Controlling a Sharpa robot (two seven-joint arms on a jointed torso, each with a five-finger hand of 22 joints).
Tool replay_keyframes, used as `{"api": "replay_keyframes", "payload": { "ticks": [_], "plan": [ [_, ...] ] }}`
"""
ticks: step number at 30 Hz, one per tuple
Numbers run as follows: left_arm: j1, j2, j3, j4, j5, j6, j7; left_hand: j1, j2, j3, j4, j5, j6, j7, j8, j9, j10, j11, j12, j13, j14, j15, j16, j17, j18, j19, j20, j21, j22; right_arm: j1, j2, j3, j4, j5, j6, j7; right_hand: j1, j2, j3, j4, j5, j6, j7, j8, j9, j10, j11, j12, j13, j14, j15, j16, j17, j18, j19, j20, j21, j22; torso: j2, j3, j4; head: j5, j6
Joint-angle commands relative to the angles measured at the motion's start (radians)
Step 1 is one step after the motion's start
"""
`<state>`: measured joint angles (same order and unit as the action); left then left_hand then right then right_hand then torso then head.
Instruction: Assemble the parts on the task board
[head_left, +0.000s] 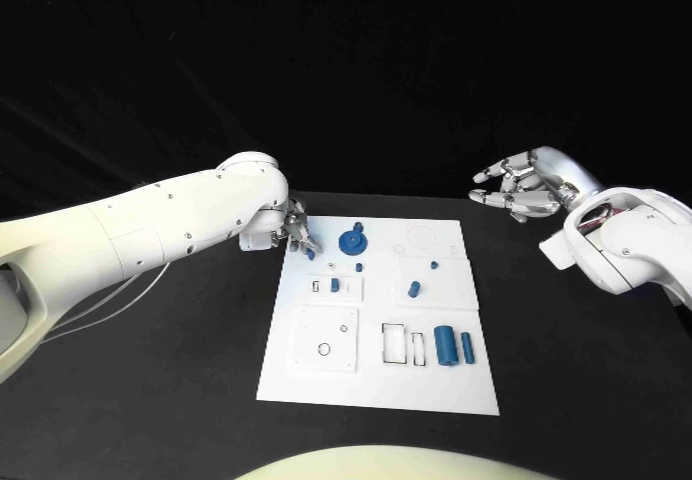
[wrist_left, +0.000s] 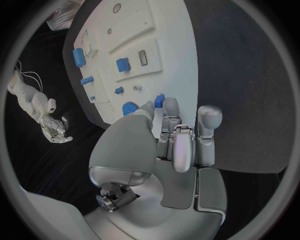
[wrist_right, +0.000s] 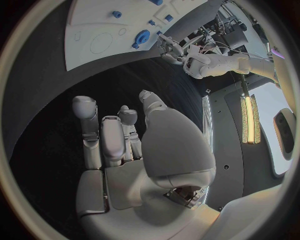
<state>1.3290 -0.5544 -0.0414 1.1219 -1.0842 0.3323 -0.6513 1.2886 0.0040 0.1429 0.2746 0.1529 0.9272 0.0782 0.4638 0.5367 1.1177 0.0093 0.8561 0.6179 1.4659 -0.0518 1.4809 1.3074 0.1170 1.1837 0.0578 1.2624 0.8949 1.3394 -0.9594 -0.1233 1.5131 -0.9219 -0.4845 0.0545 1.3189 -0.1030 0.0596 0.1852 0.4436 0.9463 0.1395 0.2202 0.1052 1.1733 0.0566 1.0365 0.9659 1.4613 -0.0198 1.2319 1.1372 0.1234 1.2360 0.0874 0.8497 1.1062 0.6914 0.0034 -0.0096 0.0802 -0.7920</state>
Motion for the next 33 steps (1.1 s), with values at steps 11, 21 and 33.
{"api": "replay_keyframes", "payload": {
  "ticks": [11, 21, 33],
  "plan": [
    [-0.001, 0.004, 0.000, 0.001, 0.002, -0.005, 0.001, 0.158, 0.017, 0.139, -0.062, 0.015, -0.007, -0.007, 0.017, -0.016, -0.007, -0.012, -0.018, -0.029, 0.064, -0.009, 0.006, 0.142, 0.015, 0.004, -0.005, 0.004, 0.007, 0.000, 0.000, 0.000, 0.002, -0.008, 0.010, 0.005, 0.000, 0.004, 0.005, 0.004, 0.013, 0.007, -0.003, 0.006, -0.002, -0.002, -0.005, 0.006, 0.001, 0.007, -0.002, -0.008, 0.001, 0.018, 0.008, 0.000, -0.006, -0.001, -0.001, 0.0004, 0.0004, 0.000, -0.004],
    [-0.002, -0.034, 0.001, 0.034, 0.079, -0.077, 0.004, 0.127, -0.083, 0.413, -0.102, 0.012, -0.013, -0.002, 0.071, -0.005, 0.021, -0.008, -0.021, -0.056, 0.070, -0.006, 0.017, 0.156, 0.010, 0.019, -0.003, 0.022, 0.036, 0.000, 0.001, 0.000, -0.001, -0.008, 0.011, 0.004, 0.000, 0.004, 0.006, 0.005, 0.017, 0.007, -0.003, 0.007, -0.002, -0.002, -0.005, 0.007, 0.001, 0.007, -0.002, -0.007, 0.002, 0.018, 0.008, 0.000, -0.008, -0.002, -0.002, 0.0010, 0.0015, 0.004, -0.004],
    [-0.001, -0.164, 0.003, 0.232, 0.155, -0.229, 0.012, 0.014, -0.167, 0.600, -0.167, 0.008, 0.009, -0.018, 0.127, 0.003, 0.095, -0.025, 0.044, 0.000, 0.081, -0.021, 0.035, 0.182, -0.001, 0.060, -0.017, 0.057, 0.096, -0.001, 0.000, 0.000, -0.004, -0.008, 0.011, 0.003, 0.000, 0.004, 0.006, 0.006, 0.022, 0.007, -0.003, 0.007, -0.002, -0.002, -0.005, 0.007, 0.001, 0.007, -0.002, -0.008, 0.002, 0.018, 0.009, 0.000, -0.009, -0.002, -0.007, 0.0041, 0.0054, 0.012, -0.008]
  ]
}}
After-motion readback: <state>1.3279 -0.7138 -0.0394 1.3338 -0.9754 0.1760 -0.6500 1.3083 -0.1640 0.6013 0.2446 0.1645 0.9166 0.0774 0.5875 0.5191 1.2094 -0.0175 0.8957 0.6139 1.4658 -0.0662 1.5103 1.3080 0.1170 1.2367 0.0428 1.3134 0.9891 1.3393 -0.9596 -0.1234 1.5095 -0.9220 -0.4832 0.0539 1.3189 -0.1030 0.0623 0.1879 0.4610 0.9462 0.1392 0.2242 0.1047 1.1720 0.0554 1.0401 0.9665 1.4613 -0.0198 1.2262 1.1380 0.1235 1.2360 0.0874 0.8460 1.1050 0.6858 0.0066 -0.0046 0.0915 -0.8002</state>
